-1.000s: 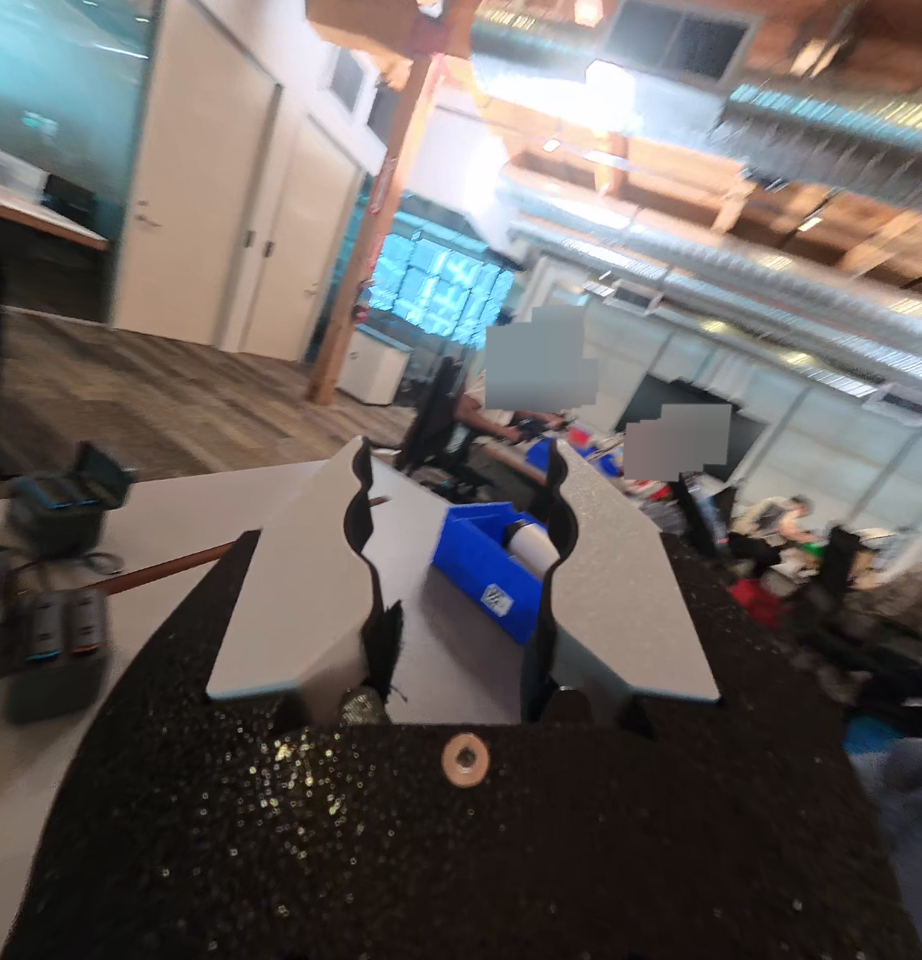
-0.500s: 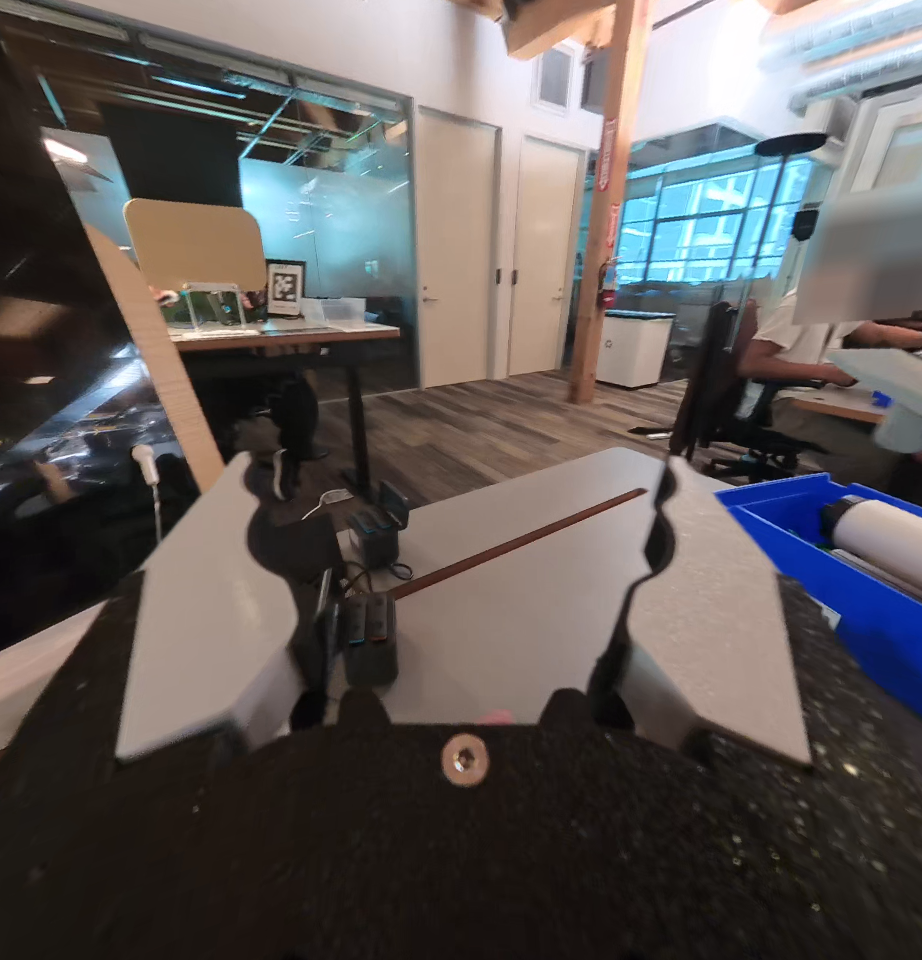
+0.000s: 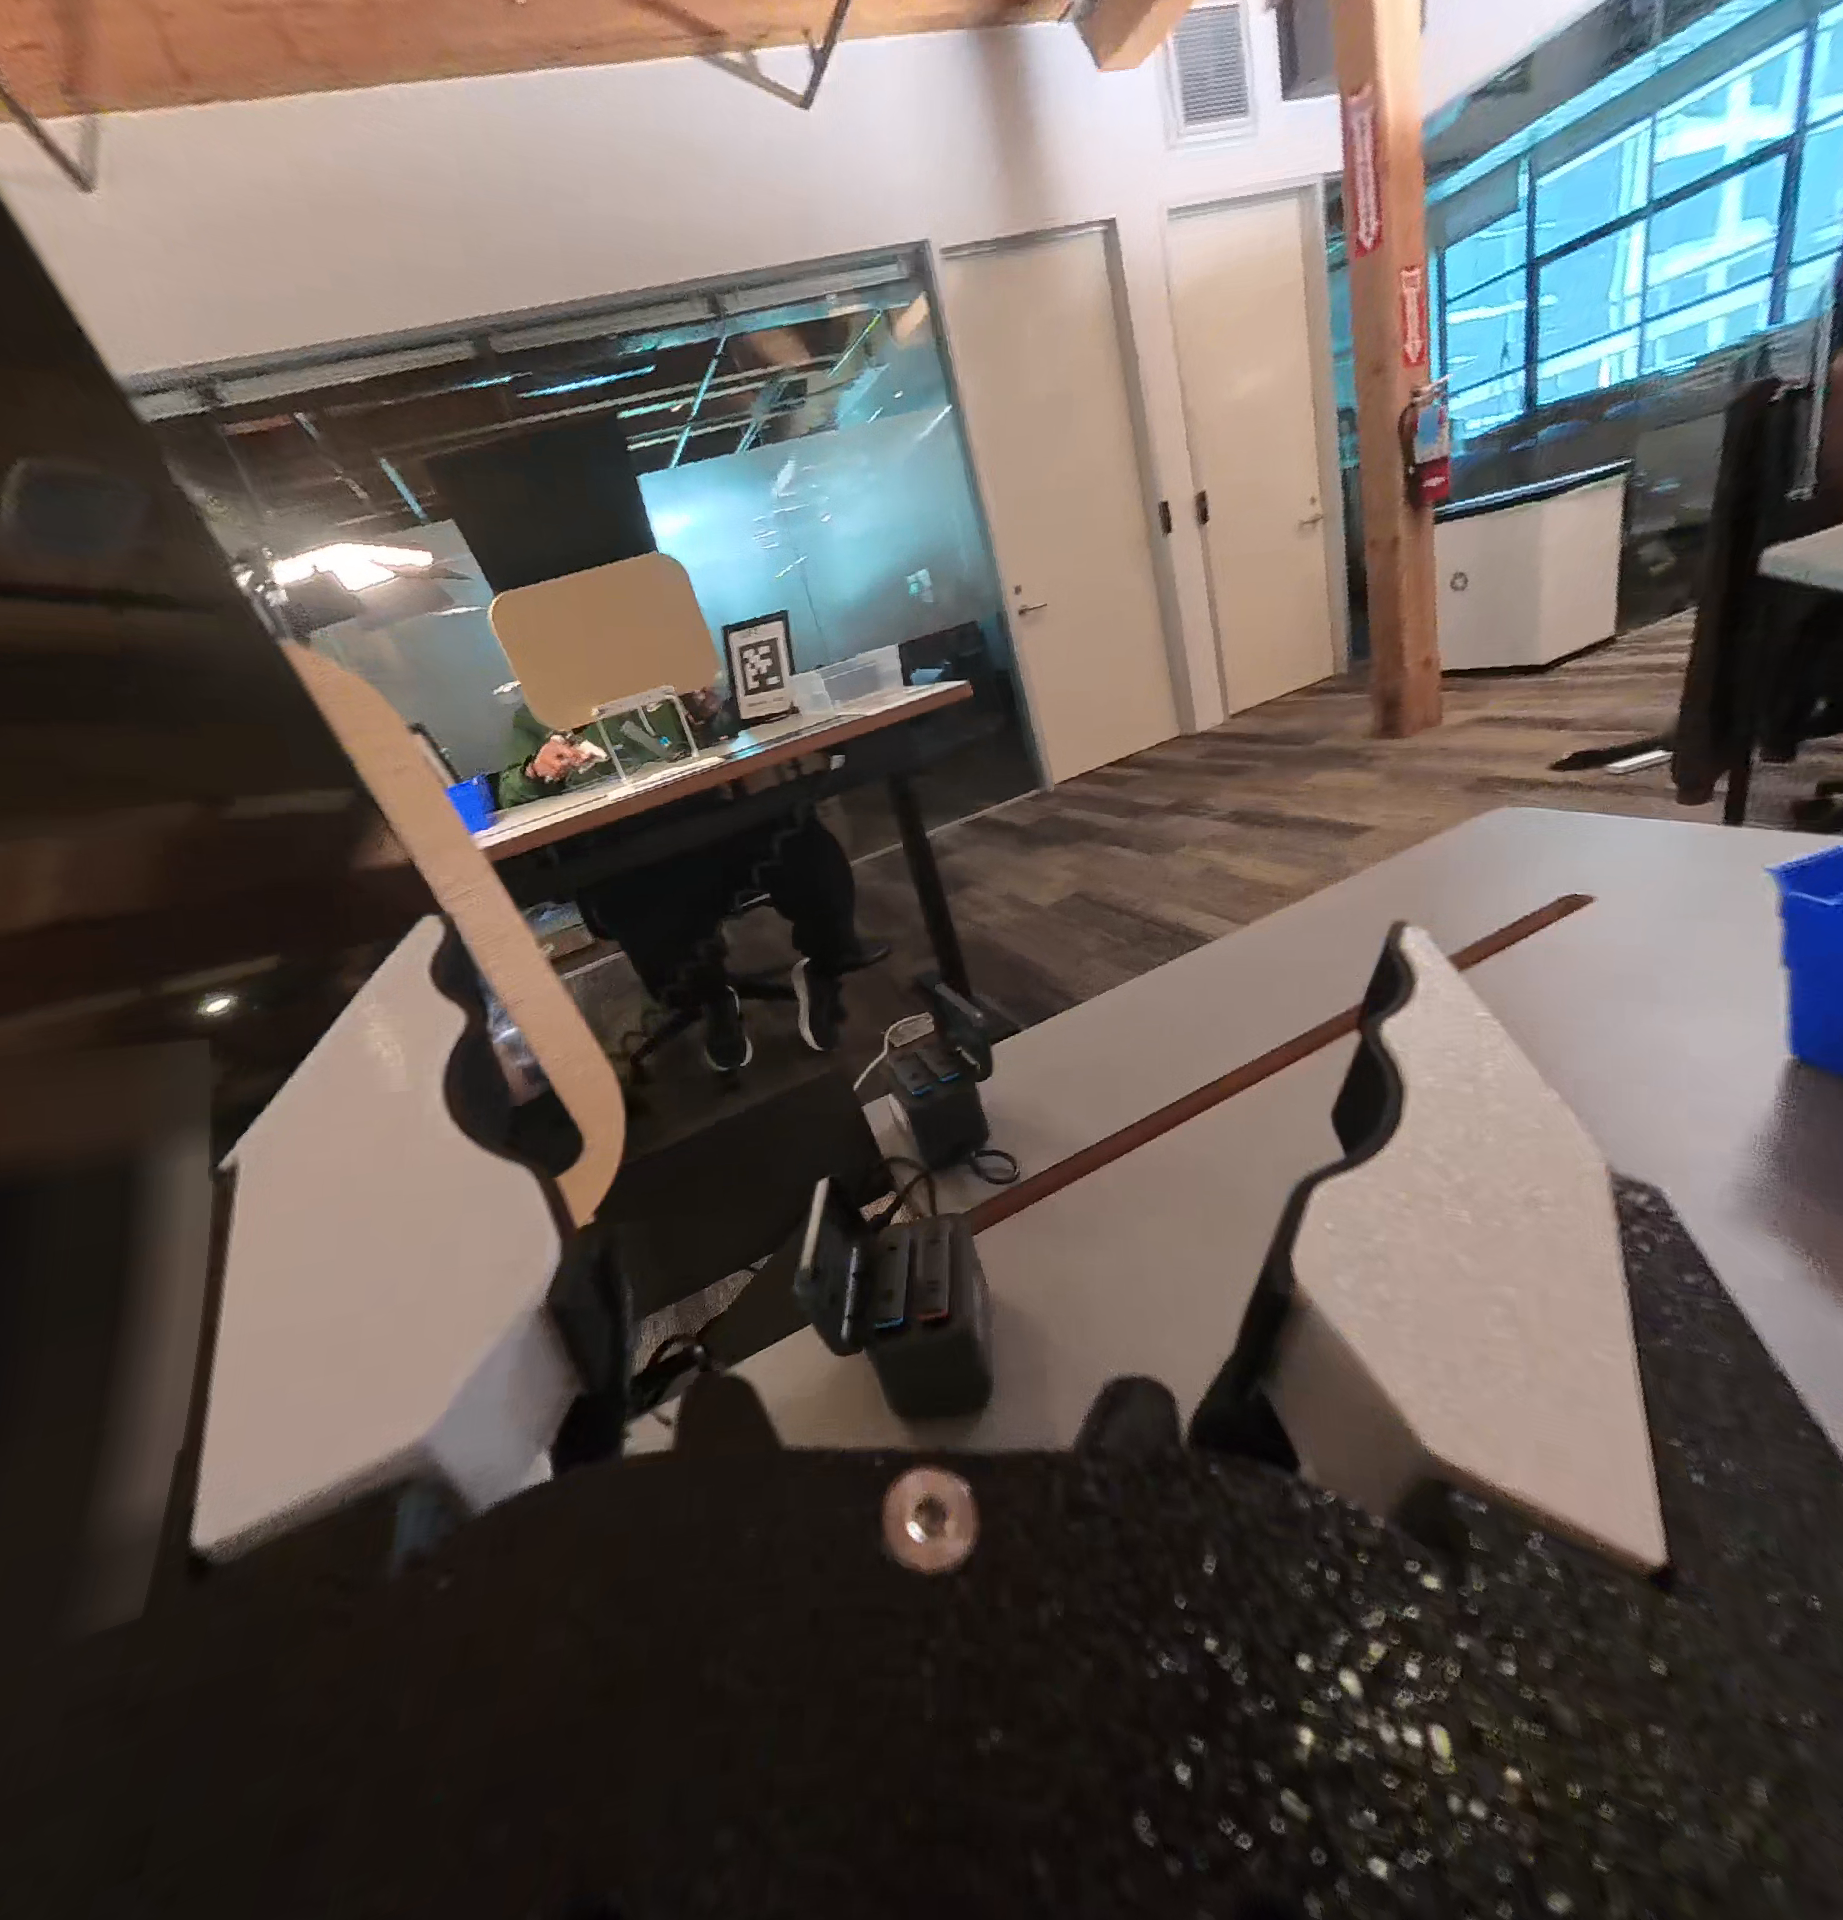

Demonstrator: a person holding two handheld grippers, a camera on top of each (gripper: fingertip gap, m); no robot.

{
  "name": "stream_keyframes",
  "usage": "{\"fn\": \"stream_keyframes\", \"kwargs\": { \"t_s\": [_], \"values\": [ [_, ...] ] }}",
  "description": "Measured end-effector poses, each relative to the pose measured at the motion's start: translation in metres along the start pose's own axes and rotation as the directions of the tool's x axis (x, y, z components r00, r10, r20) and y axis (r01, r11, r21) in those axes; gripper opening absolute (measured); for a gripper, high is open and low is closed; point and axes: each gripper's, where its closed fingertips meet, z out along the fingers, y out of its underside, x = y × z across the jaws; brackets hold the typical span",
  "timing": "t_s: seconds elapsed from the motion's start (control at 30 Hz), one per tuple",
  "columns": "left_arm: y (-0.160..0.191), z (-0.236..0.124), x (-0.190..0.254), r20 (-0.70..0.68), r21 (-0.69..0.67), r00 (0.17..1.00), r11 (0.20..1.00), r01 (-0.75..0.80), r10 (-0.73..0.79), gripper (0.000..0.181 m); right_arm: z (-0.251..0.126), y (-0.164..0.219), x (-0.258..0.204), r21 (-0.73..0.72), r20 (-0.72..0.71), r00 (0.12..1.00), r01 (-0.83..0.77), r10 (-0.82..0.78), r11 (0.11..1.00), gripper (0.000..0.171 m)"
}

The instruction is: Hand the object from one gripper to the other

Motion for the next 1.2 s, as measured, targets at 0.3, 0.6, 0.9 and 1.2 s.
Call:
{"fn": "stream_keyframes", "kwargs": {
  "t_s": [0.3, 0.6, 0.9, 1.2],
  "values": [
    [0.012, -0.014, -0.006, -0.105, -0.076, 0.994, 0.997, 0.009, -0.017, 0.121, -0.091, 0.045, 0.08, -0.131, -0.13, 0.991, -0.048, 0.031, 0.99, 0.096],
    [0.045, -0.106, -0.031, -0.069, -0.382, 0.982, 0.914, 0.139, -0.178, 0.136, -0.205, 0.181, 0.213, -0.483, -0.312, 0.924, -0.354, 0.221, 0.8, 0.087],
    [0.156, -0.222, -0.067, 0.053, -0.778, 0.995, 0.627, -0.014, 0.088, 0.096, -0.241, 0.295, 0.191, -0.683, -0.266, 0.869, -0.475, 0.417, 0.554, 0.06],
    [0.211, -0.266, -0.074, -0.042, -0.907, 0.981, 0.404, -0.116, 0.189, 0.017, -0.235, 0.325, 0.162, -0.814, -0.153, 0.837, -0.408, 0.525, 0.414, 0.019]
  ]
}}
